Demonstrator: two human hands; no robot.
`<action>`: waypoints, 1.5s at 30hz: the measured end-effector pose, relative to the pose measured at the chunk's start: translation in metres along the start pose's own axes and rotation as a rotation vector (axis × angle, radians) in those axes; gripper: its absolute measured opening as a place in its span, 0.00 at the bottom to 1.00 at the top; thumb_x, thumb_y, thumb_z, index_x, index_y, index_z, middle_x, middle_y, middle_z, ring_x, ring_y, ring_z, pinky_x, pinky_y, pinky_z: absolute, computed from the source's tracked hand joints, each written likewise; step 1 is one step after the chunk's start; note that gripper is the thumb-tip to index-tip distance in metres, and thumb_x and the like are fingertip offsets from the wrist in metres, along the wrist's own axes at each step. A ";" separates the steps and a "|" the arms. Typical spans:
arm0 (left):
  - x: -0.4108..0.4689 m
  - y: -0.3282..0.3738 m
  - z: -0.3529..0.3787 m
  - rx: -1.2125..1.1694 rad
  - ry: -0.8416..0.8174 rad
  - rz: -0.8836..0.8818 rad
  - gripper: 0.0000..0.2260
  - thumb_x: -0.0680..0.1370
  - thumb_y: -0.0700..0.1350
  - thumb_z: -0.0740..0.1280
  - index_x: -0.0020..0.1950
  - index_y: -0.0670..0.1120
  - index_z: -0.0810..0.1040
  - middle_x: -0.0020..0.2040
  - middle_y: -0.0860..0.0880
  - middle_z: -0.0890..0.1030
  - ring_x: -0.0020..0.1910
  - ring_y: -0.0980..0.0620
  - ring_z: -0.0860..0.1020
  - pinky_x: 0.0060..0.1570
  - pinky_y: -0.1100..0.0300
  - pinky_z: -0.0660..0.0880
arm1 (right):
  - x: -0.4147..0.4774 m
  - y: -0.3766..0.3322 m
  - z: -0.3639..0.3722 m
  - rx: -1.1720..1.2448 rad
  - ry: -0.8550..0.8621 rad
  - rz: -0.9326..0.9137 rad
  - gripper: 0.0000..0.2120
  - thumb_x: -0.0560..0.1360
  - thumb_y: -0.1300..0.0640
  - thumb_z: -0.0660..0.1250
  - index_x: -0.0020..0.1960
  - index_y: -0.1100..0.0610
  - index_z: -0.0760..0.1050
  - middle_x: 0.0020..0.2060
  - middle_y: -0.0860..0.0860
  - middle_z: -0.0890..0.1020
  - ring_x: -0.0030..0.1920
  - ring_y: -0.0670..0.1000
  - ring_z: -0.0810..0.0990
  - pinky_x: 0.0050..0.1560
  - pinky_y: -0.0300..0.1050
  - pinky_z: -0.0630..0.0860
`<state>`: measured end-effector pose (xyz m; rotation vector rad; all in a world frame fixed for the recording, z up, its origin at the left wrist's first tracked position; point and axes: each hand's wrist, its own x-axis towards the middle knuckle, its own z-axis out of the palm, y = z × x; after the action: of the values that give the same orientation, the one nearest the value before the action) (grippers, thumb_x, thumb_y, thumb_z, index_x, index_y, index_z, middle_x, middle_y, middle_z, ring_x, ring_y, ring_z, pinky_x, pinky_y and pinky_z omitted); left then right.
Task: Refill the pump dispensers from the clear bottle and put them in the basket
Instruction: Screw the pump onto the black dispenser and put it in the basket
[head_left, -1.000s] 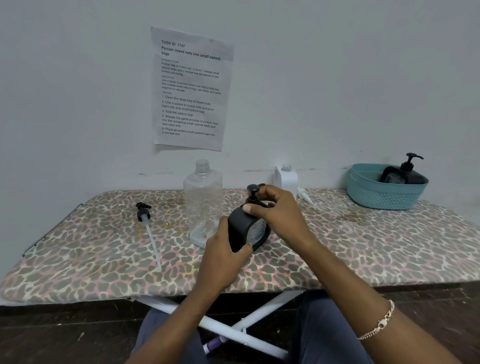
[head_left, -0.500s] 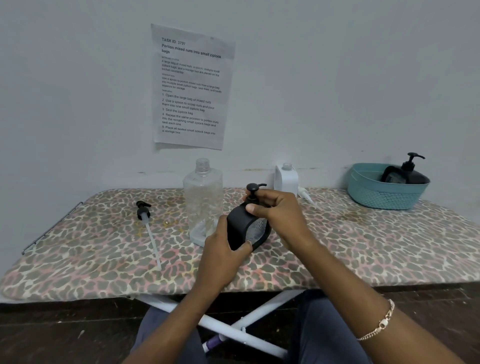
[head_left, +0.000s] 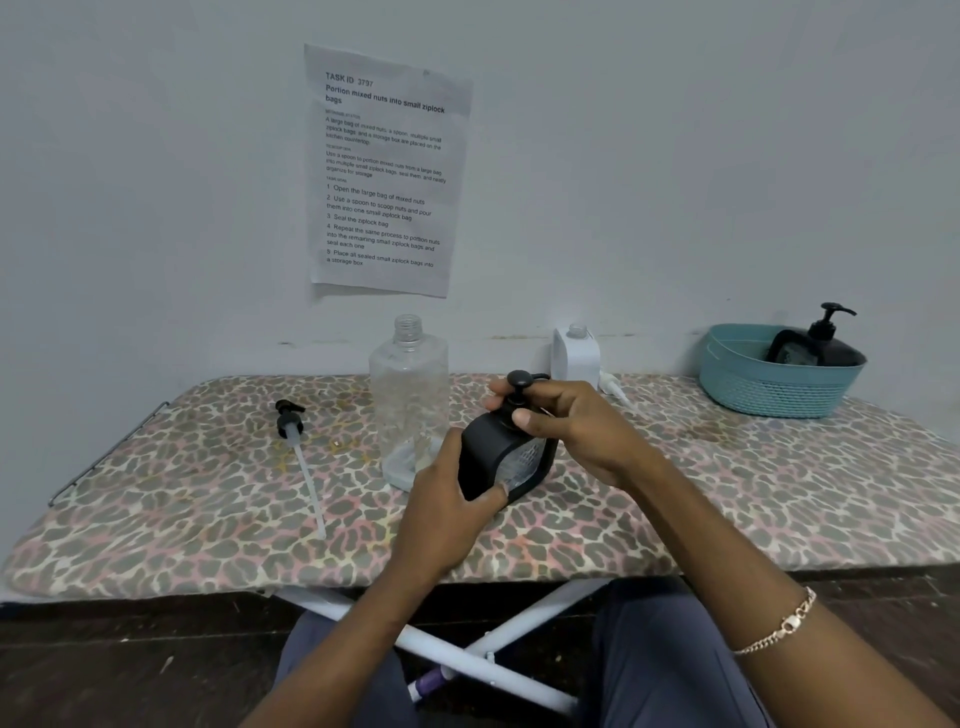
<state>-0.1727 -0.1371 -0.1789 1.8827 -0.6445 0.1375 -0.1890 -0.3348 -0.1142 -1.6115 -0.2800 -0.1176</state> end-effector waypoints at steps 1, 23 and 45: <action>0.000 0.000 0.000 -0.003 0.007 -0.002 0.18 0.77 0.45 0.76 0.62 0.52 0.73 0.47 0.56 0.82 0.44 0.59 0.82 0.38 0.68 0.75 | 0.001 0.001 0.002 0.018 0.024 0.006 0.15 0.79 0.67 0.70 0.65 0.59 0.81 0.61 0.56 0.85 0.67 0.52 0.82 0.70 0.48 0.75; -0.008 -0.001 0.006 0.190 0.163 -0.027 0.18 0.72 0.51 0.76 0.55 0.51 0.72 0.37 0.54 0.79 0.33 0.58 0.78 0.30 0.63 0.72 | -0.002 0.006 0.049 -0.075 0.457 -0.056 0.14 0.76 0.65 0.74 0.61 0.57 0.85 0.53 0.49 0.88 0.56 0.46 0.86 0.65 0.50 0.80; 0.000 -0.004 -0.007 -0.121 -0.080 -0.026 0.23 0.80 0.53 0.75 0.72 0.60 0.70 0.61 0.64 0.82 0.60 0.65 0.80 0.57 0.65 0.78 | -0.004 -0.014 -0.001 -0.629 -0.040 0.122 0.32 0.73 0.40 0.75 0.75 0.43 0.72 0.71 0.34 0.75 0.72 0.40 0.72 0.76 0.47 0.67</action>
<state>-0.1696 -0.1300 -0.1796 1.7862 -0.6680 0.0065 -0.1964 -0.3353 -0.1019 -2.2530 -0.1821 -0.0834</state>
